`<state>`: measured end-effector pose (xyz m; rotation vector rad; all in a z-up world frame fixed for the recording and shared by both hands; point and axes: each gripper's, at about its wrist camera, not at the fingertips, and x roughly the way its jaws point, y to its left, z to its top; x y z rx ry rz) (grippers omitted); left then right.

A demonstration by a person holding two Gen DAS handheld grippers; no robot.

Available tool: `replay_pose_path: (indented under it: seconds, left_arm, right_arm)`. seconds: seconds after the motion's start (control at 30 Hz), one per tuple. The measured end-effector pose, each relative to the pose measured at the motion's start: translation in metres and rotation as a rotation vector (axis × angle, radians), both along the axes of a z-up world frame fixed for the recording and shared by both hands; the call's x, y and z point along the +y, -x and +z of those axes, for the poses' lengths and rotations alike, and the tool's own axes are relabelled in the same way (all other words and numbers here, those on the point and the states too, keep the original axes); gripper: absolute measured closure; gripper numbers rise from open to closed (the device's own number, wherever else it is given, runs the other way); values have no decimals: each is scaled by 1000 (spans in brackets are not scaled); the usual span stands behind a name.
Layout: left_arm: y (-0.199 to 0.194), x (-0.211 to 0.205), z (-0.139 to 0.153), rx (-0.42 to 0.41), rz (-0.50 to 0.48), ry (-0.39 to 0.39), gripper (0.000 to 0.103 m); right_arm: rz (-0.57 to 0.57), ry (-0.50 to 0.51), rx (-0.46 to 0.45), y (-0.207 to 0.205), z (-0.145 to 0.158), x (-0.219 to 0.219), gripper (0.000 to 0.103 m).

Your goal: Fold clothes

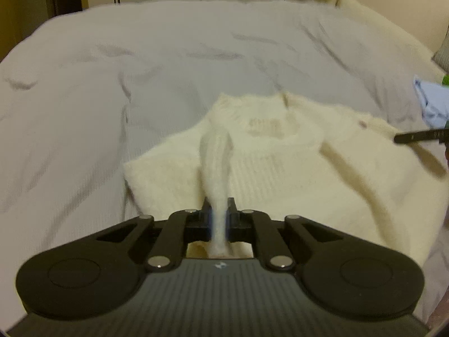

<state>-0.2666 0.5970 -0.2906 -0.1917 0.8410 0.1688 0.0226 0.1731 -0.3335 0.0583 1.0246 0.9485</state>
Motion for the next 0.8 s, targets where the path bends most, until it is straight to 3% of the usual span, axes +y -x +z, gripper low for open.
replay_pose_path:
  seconds: [0.17,0.3,0.4,0.57,0.73,0.8]
  left_arm:
    - [22,8,24,-173,22,-30,97]
    - [14,26,39,-251,84,-65,97]
    - [1,41,41,-270,115,-74,97]
    - [-29,58,4,-164,155,-61,96]
    - [-57,67,-43,-31,191,-90,92]
    - [-56,73,-50,-16,229,-91,80]
  right_arm:
    - [50,6,-203,21,35,-1,91]
    - [20,-42,-332,14,66,9,91]
    - [-24,-80,-363,-4,74,22,91]
    - [-28,-47,-318,-36,52,55,92]
    - [-1,121,-240,-56,-6,90,91]
    - [-12,176,-214,-58,-25,94,90]
